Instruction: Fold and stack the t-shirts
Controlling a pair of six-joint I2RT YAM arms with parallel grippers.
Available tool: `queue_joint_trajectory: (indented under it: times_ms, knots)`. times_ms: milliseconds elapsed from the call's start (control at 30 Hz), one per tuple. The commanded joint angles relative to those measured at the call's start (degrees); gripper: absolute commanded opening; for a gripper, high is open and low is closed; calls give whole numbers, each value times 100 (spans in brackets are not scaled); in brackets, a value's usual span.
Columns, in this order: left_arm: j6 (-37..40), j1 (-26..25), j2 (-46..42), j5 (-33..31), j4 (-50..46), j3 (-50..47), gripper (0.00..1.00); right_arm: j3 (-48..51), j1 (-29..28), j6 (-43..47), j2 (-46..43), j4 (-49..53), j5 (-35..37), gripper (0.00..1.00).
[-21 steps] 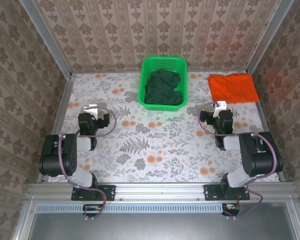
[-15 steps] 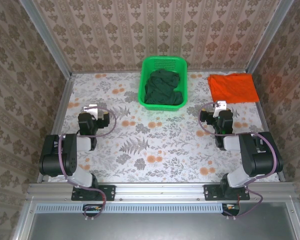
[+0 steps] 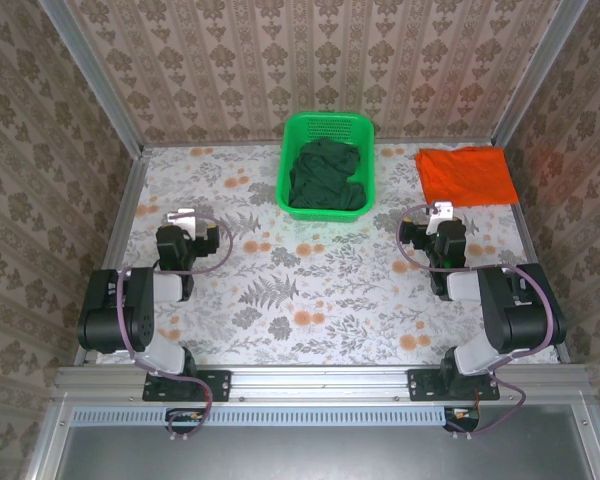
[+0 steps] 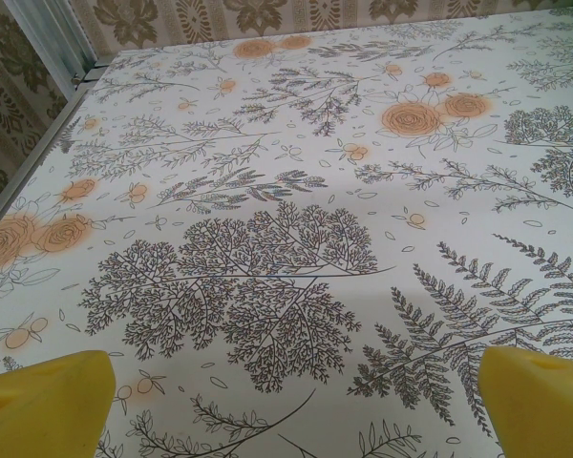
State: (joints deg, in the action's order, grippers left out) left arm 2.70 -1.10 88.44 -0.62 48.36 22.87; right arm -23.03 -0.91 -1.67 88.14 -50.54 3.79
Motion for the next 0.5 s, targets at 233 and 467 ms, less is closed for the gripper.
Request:
queue_joint_trajectory:
  times_ms: [233,467]
  knots:
    - [38,61,-29,141,38,59,100,22,-12,0,-37,29,-30,99]
    - [-187,-59,-1348,-591,-1854,616,100,-764,-163,-505,-1722,2877,756,100]
